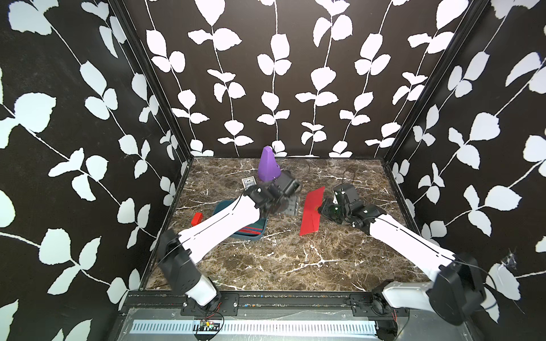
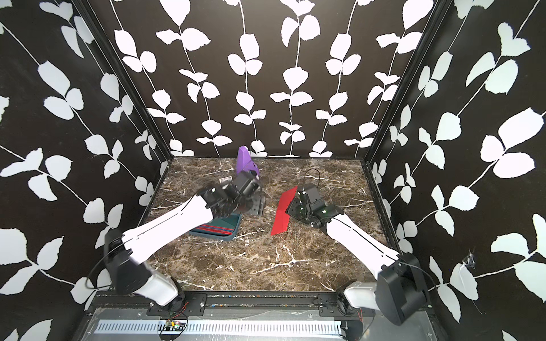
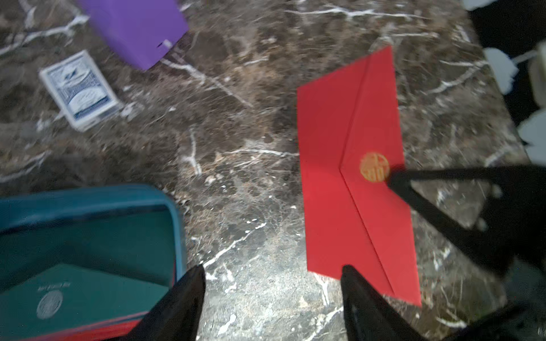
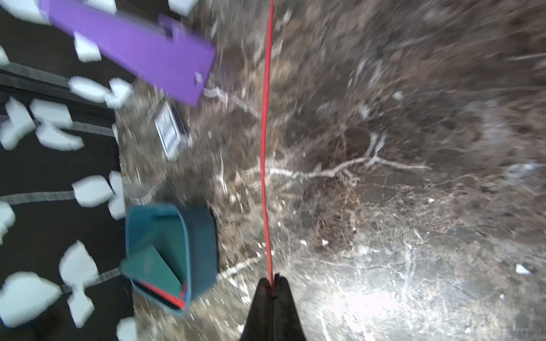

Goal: Put the sealed envelopes into the storage box
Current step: Pick up the envelope from the center of the board.

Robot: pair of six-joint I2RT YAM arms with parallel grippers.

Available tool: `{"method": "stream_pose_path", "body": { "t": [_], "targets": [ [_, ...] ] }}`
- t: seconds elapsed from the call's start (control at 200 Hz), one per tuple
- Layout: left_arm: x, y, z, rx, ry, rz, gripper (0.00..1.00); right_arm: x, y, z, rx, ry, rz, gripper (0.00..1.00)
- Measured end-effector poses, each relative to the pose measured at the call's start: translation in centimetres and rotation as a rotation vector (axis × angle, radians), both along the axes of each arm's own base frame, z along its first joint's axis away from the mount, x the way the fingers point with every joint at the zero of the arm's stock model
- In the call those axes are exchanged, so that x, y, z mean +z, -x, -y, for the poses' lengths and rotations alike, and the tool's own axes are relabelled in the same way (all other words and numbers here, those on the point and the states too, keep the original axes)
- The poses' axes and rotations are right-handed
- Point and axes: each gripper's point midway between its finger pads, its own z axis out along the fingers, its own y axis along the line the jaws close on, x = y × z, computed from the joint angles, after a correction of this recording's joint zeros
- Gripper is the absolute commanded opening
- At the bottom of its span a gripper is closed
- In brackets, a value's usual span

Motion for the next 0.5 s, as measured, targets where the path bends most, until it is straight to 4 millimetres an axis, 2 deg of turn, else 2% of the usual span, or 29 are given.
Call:
{"method": "stream_pose_path", "body": {
  "t": [0.115, 0.225, 0.37, 0.5],
  "targets": [
    [-1.3, 2.8, -0.5, -0.184, 0.012, 0.051, 0.74, 0.2, -0.7, 1.7, -0.158, -0.011, -0.001, 0.01],
    [-1.4, 4.2, -0.7, -0.312, 0.0, 0.125, 0.74, -0.1, -0.9, 2.6, -0.263, -0.028, -0.018, 0.0],
    [-0.7, 5.5, 1.6, -0.478, -0.036, 0.259, 0.74, -0.9, -0.7, 2.6, -0.339, -0.036, -0.052, 0.0],
    [-1.3, 6.0, 3.4, -0.576, -0.09, 0.324, 0.74, -1.5, -0.8, 2.0, -0.366, -0.043, -0.081, 0.0]
  ]
}}
